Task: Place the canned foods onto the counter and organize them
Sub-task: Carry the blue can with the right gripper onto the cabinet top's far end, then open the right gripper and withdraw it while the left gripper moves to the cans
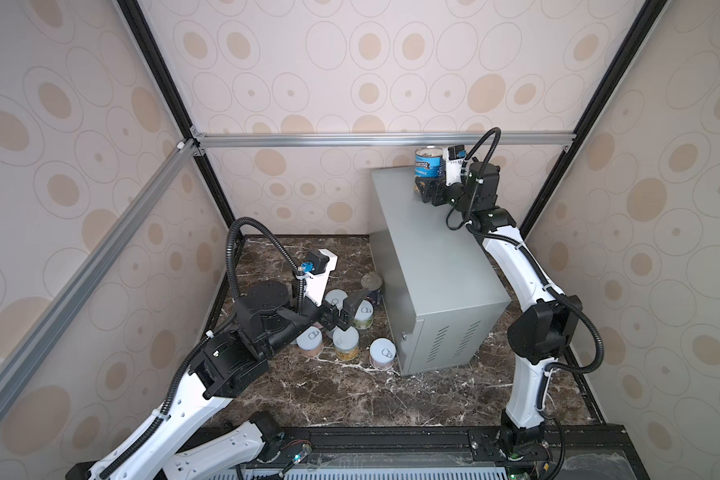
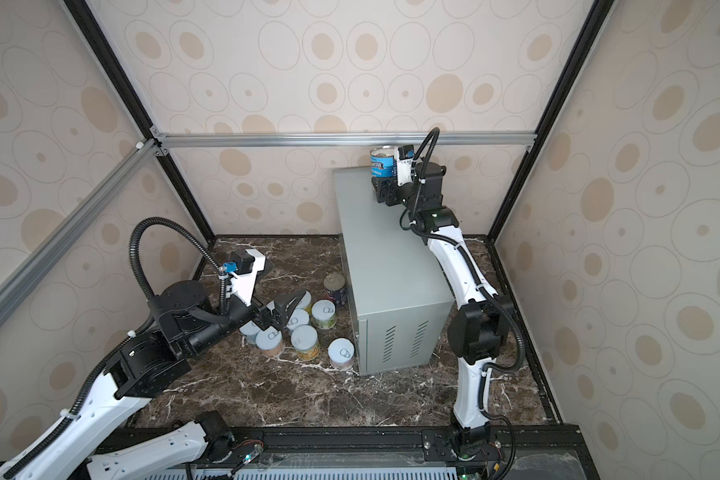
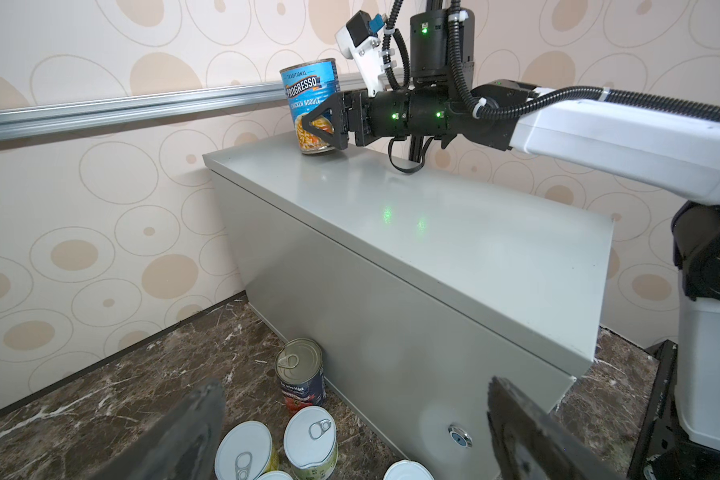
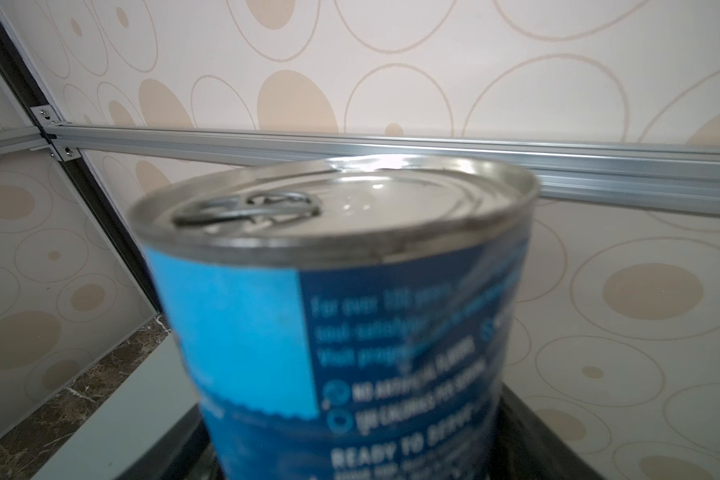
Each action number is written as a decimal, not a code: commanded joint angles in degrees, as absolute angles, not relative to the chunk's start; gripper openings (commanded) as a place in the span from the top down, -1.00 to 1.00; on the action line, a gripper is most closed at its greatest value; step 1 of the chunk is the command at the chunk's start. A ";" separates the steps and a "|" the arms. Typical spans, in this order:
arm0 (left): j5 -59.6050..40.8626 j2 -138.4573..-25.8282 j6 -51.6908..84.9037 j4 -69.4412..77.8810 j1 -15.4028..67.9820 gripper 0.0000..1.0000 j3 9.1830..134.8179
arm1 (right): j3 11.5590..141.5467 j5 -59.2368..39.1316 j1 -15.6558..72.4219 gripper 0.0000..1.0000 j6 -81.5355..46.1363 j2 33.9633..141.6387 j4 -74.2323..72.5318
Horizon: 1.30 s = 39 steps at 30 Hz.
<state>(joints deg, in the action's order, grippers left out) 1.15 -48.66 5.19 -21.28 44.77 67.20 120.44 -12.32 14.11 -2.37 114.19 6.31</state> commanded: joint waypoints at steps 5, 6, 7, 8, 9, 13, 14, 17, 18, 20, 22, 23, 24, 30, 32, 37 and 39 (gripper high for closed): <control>0.44 -47.74 5.62 -18.46 44.58 -0.96 67.08 | 118.65 -14.01 13.62 -0.44 -2.68 110.61 3.56; 0.36 -47.71 5.65 -18.31 44.56 -0.96 66.97 | 118.63 -14.14 13.62 -0.46 -2.72 110.48 3.61; 0.35 -47.59 5.78 -18.26 44.60 -0.96 66.67 | 118.71 -14.22 13.62 -0.48 -2.70 110.48 3.76; 0.35 -47.43 5.93 -18.03 44.61 -0.96 66.46 | 118.87 -14.23 13.62 -0.49 -2.63 110.39 3.99; 0.40 -47.26 5.96 -17.86 44.58 -0.96 66.15 | 119.15 -14.19 13.62 -0.49 -2.63 110.52 4.04; 0.44 -47.02 6.00 -17.62 44.49 -0.96 65.49 | 123.02 -14.59 13.56 -0.52 -2.49 112.44 6.66; 0.57 -46.93 6.06 -17.73 44.52 -0.96 65.35 | 124.66 -14.15 13.53 -0.52 -2.59 113.43 7.85; 0.88 -46.50 6.14 -17.63 44.49 -0.96 64.96 | 129.75 -11.84 13.54 -0.49 -2.99 116.70 10.50; 1.01 -46.32 6.09 -17.77 44.52 -0.96 64.87 | 131.23 -11.38 13.58 -0.49 -3.00 117.99 11.63; 1.22 -45.91 6.09 -17.84 44.56 -0.96 64.61 | 136.93 -11.28 13.55 -0.49 -3.00 120.65 14.11; 1.49 -45.63 6.17 -17.93 44.48 -0.96 64.38 | 141.13 -11.13 13.54 -0.49 -3.10 123.23 16.22; 1.58 -45.46 6.18 -17.93 44.45 -0.96 64.24 | 142.94 -10.81 13.53 -0.49 -3.18 124.48 16.99; 1.66 -45.36 6.32 -17.93 44.39 -0.96 64.16 | 144.32 -10.30 13.57 -0.48 -3.28 125.58 17.55; 1.85 -45.08 6.45 -17.93 44.45 -0.96 63.57 | 147.22 -9.78 13.54 -0.53 -3.53 128.19 17.97; 1.95 -45.21 6.41 -17.84 44.34 -0.96 63.51 | 147.22 -9.73 13.54 -0.55 -3.61 128.32 18.01; 1.72 -46.26 6.12 -17.49 44.34 -0.96 63.37 | 147.13 -10.47 13.54 -0.70 -3.42 127.83 17.86; 1.68 -47.20 6.15 -17.48 44.33 -0.96 63.37 | 147.13 -10.96 13.54 -0.78 -3.42 127.16 17.40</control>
